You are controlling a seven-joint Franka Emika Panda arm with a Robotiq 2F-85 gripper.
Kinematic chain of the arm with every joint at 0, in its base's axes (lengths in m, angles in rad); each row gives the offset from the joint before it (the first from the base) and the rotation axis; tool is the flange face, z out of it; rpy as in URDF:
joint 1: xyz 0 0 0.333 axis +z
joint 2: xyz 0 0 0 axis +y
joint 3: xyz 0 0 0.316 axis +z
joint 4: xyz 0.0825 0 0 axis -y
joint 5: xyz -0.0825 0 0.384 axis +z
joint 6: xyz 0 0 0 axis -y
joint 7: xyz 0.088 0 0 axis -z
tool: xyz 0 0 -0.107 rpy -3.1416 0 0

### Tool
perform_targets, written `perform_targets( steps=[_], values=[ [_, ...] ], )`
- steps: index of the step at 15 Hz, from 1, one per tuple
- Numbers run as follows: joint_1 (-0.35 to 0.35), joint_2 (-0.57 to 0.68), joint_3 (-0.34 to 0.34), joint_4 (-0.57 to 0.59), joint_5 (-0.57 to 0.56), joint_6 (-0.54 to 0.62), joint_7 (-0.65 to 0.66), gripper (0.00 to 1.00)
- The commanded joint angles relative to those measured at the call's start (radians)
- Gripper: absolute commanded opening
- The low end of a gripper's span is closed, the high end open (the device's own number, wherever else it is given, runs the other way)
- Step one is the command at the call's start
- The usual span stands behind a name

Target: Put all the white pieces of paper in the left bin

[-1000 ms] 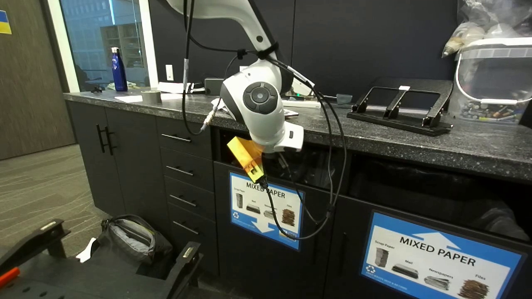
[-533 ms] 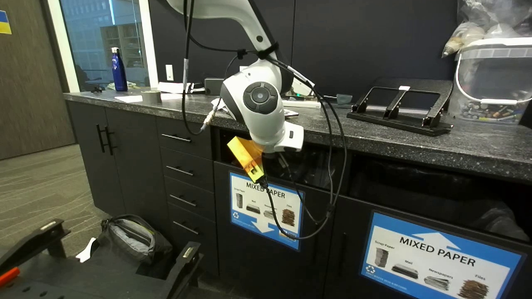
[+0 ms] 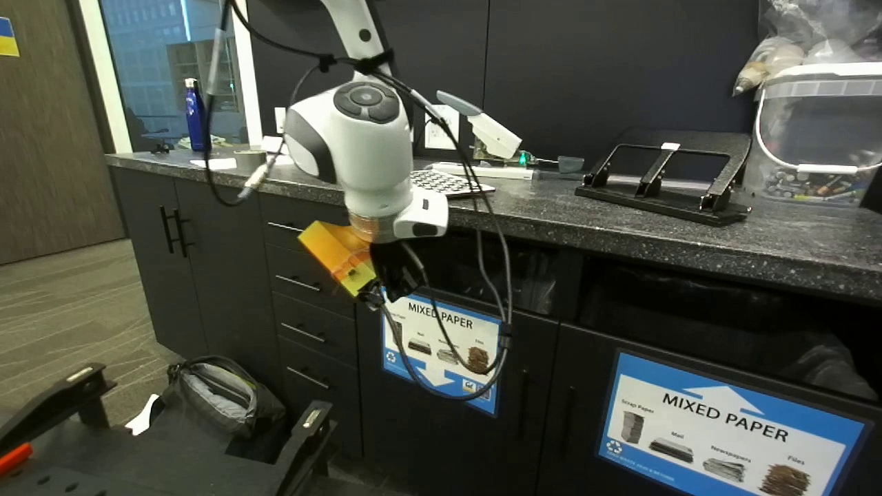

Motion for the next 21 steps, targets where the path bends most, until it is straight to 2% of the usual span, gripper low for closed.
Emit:
perform_targets(
  steps=[1,4,7,8,11,14,17,19,21],
  values=[
    [-0.022,-0.226,0.137,-0.255,-0.251,0.029,0.138,0.08],
    [0.006,-0.312,0.233,-0.389,-0.495,0.075,0.321,0.09],
    [0.017,-0.339,0.308,-0.461,-0.751,0.088,0.493,0.09],
    [0.098,-0.34,0.25,-0.475,-0.836,0.078,0.555,0.08],
    [0.197,-0.341,0.144,-0.465,-1.098,0.031,0.743,0.09],
    [0.279,-0.354,0.014,-0.405,-1.362,-0.001,0.966,0.09],
    [0.323,-0.375,-0.089,-0.309,-1.532,-0.029,1.103,0.07],
    [0.343,-0.382,-0.148,-0.23,-1.63,-0.048,1.172,0.32],
    [0.347,-0.389,-0.183,-0.132,-1.699,-0.105,1.223,0.43]
  ],
)
